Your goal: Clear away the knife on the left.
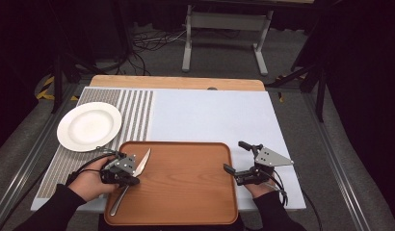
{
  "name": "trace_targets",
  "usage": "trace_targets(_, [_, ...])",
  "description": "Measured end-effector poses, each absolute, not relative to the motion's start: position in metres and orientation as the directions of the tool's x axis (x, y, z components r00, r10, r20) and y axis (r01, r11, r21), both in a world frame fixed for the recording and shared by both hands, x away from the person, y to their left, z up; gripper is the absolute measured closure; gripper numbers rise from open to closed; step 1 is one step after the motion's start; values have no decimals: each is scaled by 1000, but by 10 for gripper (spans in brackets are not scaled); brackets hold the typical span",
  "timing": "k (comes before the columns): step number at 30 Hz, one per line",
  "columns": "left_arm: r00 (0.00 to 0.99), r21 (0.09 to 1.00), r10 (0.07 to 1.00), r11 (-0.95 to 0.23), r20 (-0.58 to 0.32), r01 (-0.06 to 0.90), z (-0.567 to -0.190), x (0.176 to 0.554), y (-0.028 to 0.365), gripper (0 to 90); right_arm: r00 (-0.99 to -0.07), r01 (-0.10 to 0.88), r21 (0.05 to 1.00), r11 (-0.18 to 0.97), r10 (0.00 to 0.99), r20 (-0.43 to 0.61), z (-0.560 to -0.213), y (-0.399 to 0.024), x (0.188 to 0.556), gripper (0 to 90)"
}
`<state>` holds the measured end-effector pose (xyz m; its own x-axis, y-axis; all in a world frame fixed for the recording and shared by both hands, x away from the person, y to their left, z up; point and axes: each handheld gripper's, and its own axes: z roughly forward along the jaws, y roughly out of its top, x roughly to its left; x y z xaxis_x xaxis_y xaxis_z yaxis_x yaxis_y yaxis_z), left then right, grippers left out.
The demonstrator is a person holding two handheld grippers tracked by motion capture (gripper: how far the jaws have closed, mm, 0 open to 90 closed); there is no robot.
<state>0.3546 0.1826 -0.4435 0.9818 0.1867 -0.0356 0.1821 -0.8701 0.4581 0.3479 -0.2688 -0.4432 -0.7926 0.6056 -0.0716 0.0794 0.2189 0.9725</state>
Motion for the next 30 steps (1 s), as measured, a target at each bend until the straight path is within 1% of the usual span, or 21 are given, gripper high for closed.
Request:
trace_targets(17, [969,433,245,-871,-31,234,-442,353,196,900,-793,82,972,219,605,-70,-443,-269,348,30])
trace_targets(30, [960,436,279,-860,-38,267,-443,352,206,900,-791,87,973,215,608,-64,-444,-269,348,30])
